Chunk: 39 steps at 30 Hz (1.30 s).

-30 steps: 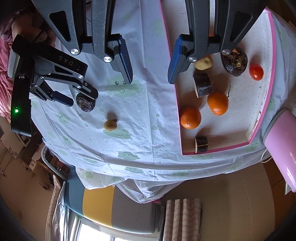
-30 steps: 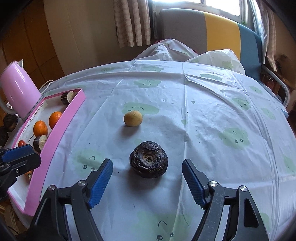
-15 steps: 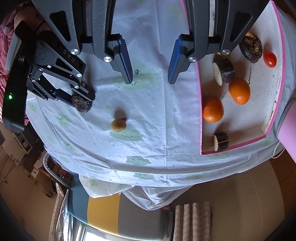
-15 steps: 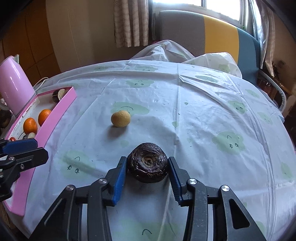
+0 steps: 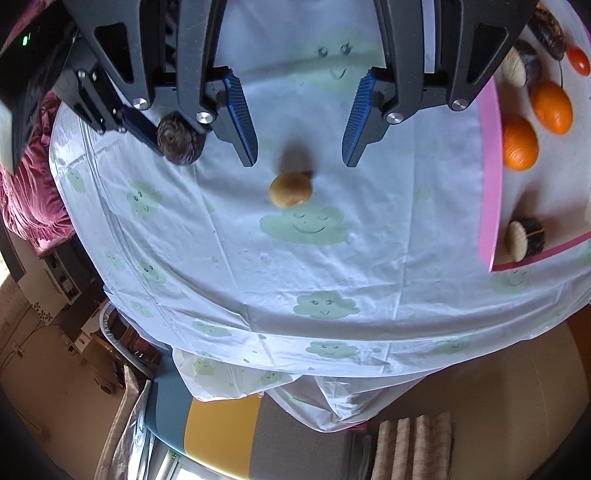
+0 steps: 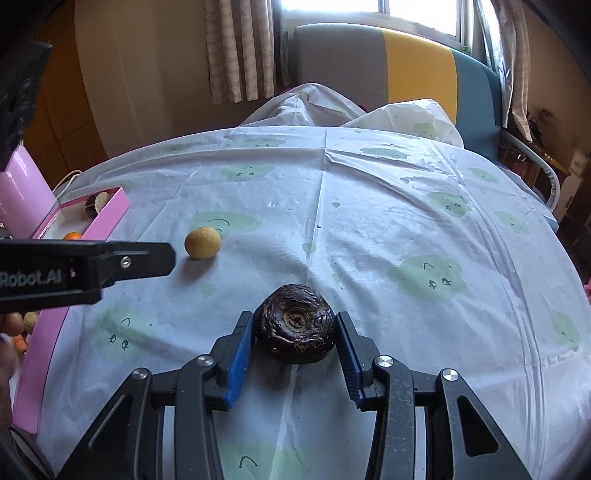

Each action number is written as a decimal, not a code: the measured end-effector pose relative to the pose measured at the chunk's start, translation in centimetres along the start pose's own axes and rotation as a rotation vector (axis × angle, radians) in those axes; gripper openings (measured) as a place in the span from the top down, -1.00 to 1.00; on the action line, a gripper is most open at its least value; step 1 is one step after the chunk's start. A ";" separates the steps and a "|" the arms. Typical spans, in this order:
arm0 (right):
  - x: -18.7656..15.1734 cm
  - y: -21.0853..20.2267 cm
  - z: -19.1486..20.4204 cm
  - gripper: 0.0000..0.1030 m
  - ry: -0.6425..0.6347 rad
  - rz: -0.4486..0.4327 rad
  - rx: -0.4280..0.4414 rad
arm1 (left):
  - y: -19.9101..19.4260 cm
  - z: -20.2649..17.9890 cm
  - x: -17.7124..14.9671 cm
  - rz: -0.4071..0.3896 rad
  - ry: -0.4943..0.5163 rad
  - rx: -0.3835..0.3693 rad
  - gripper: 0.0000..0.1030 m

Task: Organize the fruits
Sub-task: 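Grasp the dark round fruit with the right tool while the left tool grasps the small potato, then carry the dark fruit and potato into the pink tray and release both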

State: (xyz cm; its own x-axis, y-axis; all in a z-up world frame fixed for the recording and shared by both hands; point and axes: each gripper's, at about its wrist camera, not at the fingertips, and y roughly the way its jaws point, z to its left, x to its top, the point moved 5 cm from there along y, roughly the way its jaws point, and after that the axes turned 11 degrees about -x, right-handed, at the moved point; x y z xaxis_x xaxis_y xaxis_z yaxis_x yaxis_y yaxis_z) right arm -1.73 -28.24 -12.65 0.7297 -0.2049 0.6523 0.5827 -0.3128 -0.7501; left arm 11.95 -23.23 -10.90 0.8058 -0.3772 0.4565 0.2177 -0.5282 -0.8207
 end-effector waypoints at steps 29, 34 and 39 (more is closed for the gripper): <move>-0.3 -1.4 2.8 0.14 -0.047 0.001 0.049 | -12.0 5.1 -4.9 -0.212 0.000 0.165 0.42; -0.2 -2.5 5.4 0.14 -0.092 -0.012 0.085 | -15.1 8.7 -7.6 -0.251 -0.070 0.227 0.42; 0.4 -3.9 8.4 0.14 -0.130 -0.024 0.144 | -16.9 12.5 -10.3 -0.262 -0.160 0.275 0.42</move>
State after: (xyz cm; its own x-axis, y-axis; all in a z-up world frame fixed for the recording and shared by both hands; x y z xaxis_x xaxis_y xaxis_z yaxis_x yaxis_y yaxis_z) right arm -0.71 -19.30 -10.43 0.7495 -0.0743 0.6579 0.6390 -0.1786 -0.7482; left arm 6.82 -0.87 -6.02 0.7745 -0.1229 0.6206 0.5481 -0.3595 -0.7552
